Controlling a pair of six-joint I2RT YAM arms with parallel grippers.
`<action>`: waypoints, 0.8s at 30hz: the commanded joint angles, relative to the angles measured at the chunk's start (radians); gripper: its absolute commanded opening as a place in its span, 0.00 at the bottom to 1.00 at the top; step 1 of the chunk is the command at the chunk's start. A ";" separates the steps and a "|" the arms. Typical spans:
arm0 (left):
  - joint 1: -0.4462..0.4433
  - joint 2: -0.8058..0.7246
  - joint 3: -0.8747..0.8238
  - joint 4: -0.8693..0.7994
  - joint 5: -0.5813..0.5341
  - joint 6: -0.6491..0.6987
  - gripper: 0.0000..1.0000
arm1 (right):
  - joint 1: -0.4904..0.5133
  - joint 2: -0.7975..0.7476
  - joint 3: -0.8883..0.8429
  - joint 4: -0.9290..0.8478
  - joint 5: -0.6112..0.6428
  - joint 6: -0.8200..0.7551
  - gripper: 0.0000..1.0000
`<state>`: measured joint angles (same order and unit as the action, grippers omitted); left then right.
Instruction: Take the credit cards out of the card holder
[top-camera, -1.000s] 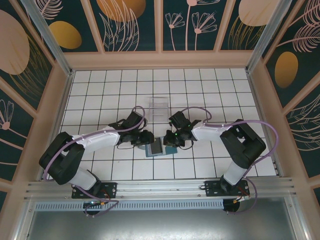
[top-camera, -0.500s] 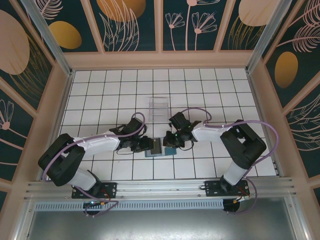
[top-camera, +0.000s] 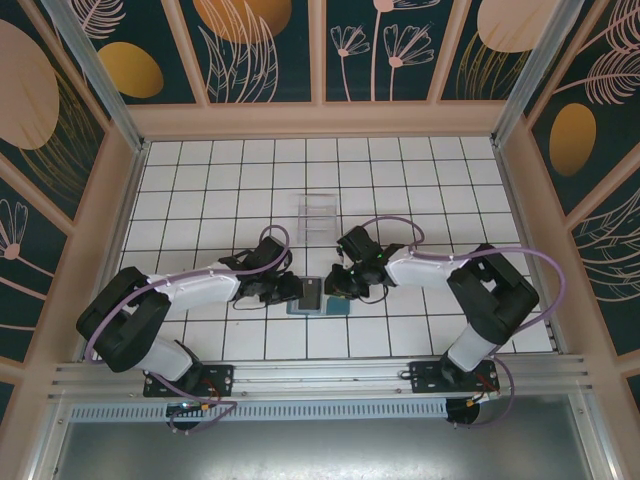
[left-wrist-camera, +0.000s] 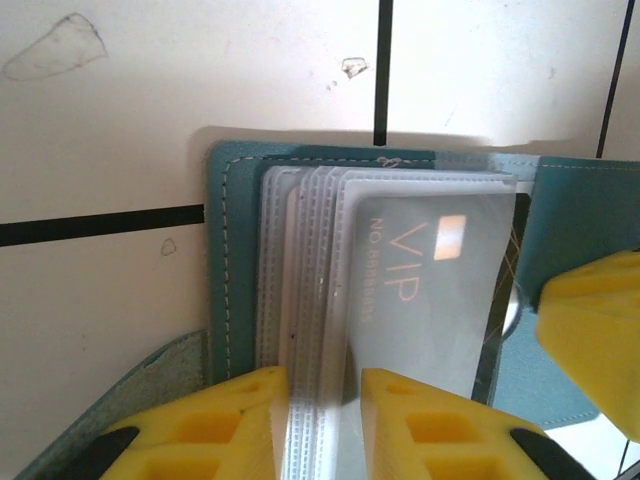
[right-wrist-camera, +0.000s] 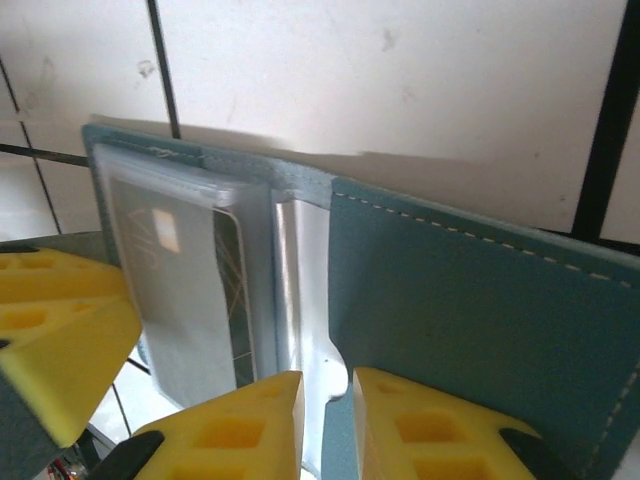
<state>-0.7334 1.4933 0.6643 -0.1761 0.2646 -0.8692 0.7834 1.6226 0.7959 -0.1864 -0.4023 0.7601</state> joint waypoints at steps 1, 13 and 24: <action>-0.003 0.019 -0.017 -0.010 -0.009 -0.002 0.25 | -0.002 -0.042 -0.017 0.040 -0.012 0.030 0.22; -0.002 0.044 -0.034 0.006 0.017 -0.010 0.22 | -0.006 -0.004 -0.085 0.232 -0.119 0.102 0.23; -0.003 0.051 -0.042 0.003 0.019 -0.016 0.20 | -0.006 0.047 -0.127 0.314 -0.130 0.120 0.20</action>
<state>-0.7330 1.5074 0.6525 -0.1406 0.2790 -0.8700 0.7799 1.6512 0.6907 0.0788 -0.5129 0.8623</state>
